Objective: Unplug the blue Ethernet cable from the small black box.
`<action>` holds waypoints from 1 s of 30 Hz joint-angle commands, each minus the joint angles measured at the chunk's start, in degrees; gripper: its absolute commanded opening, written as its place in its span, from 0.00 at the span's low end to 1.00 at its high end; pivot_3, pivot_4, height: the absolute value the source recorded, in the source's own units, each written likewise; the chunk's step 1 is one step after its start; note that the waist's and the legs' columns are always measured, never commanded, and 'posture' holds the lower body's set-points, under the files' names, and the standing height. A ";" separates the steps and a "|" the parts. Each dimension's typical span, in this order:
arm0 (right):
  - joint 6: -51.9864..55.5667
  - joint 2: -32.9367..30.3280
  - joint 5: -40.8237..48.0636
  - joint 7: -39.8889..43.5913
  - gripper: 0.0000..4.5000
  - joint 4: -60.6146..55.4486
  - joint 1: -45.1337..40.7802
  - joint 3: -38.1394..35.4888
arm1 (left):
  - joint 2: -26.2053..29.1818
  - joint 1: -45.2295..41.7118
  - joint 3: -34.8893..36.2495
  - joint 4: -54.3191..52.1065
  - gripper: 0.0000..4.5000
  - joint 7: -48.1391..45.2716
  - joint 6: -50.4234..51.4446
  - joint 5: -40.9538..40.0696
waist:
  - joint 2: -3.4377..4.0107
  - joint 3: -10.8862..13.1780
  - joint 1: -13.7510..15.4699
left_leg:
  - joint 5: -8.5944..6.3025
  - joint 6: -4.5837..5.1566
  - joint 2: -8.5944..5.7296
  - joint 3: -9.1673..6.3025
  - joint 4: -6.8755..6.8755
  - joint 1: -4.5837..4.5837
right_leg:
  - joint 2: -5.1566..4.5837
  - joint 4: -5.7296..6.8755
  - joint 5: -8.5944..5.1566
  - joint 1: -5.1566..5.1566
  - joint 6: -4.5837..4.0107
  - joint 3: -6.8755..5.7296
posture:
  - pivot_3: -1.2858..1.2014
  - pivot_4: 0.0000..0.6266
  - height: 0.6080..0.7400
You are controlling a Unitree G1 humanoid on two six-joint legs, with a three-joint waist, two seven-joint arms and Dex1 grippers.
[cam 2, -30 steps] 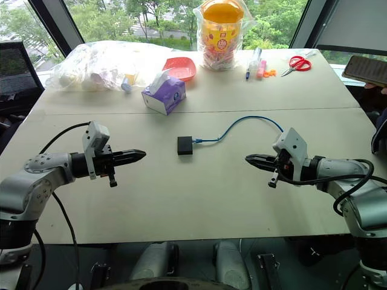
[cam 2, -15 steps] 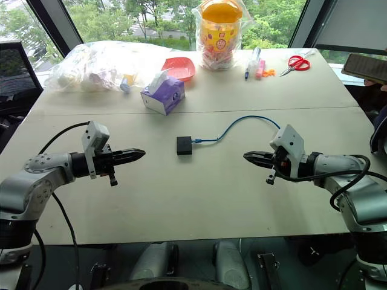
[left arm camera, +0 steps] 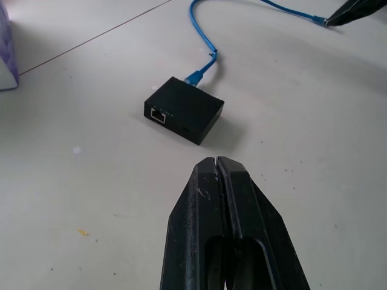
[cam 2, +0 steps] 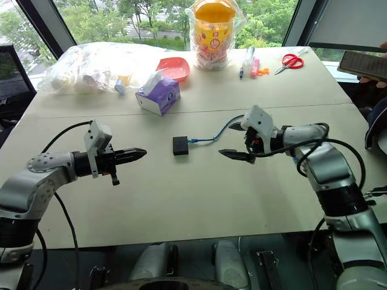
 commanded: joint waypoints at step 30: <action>-9.71 20.13 -20.65 11.34 0.98 40.06 -27.62 7.59 | 0.83 2.88 2.72 -2.17 0.00 1.53 -4.02 2.77 | 0.02 0.03 -1.48 | 0.33 -0.58 -0.11 -0.04 0.10 -0.84 | -0.22 0.79 0.04 -1.10 -0.02 -0.04 | 0.52 0.24 1.00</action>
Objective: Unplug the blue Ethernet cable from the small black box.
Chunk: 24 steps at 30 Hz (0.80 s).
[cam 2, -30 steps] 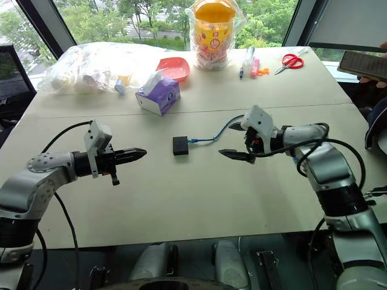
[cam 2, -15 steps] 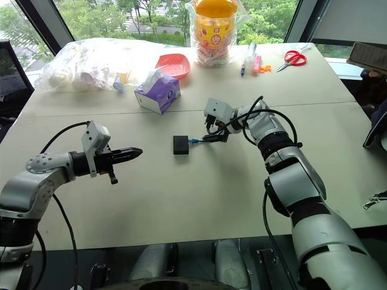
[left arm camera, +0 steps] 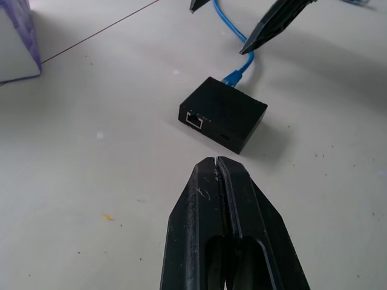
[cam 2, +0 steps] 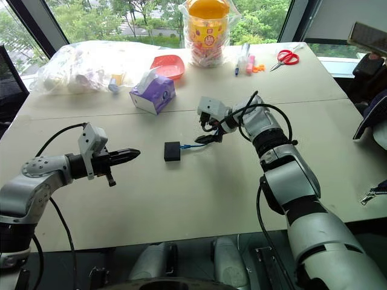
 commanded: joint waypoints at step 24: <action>4.04 7.35 -2.90 -4.47 0.02 -3.45 4.86 2.61 | 0.32 -0.23 0.95 -1.61 0.00 0.96 -0.37 0.43 | -0.02 -0.01 -0.08 | 0.08 -0.11 0.26 0.02 0.03 0.46 | 0.32 0.15 0.20 0.27 -0.33 0.02 | 0.52 0.24 1.00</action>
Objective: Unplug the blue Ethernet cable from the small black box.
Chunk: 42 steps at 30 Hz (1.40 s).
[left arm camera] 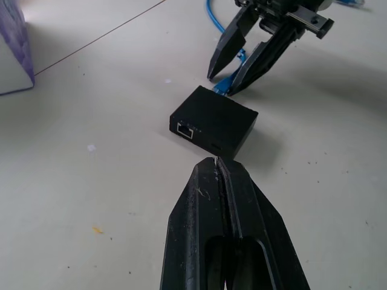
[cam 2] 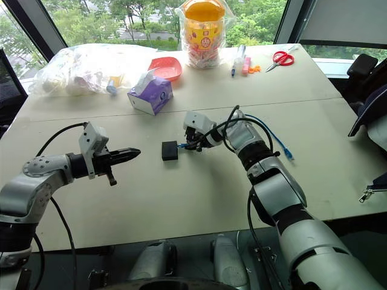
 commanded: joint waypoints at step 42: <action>-15.46 -18.33 -6.23 -22.40 0.00 -65.54 25.15 -10.38 | -2.68 -32.47 -3.68 21.56 1.00 -17.80 9.50 -7.13 | -0.03 0.02 0.35 | 0.10 -0.02 -0.22 -0.08 0.04 -0.37 | 0.15 -0.06 0.01 -0.19 0.04 -0.05 | 0.52 0.24 1.00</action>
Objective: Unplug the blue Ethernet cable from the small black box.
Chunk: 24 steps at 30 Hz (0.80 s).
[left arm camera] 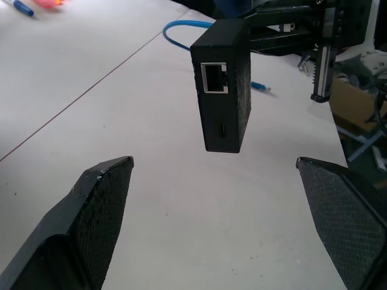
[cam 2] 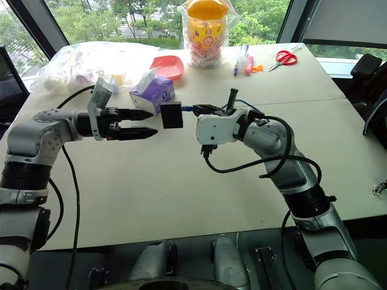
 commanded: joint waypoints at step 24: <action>0.89 -0.68 4.07 4.27 0.00 -8.16 -1.44 -0.33 | -5.44 -2.03 4.27 -4.08 0.09 1.97 9.92 -9.31 | 0.00 0.00 0.02 | 0.02 0.02 0.03 -0.02 0.03 0.00 | -0.02 0.01 0.00 0.02 0.00 -0.01 | 0.52 0.24 1.00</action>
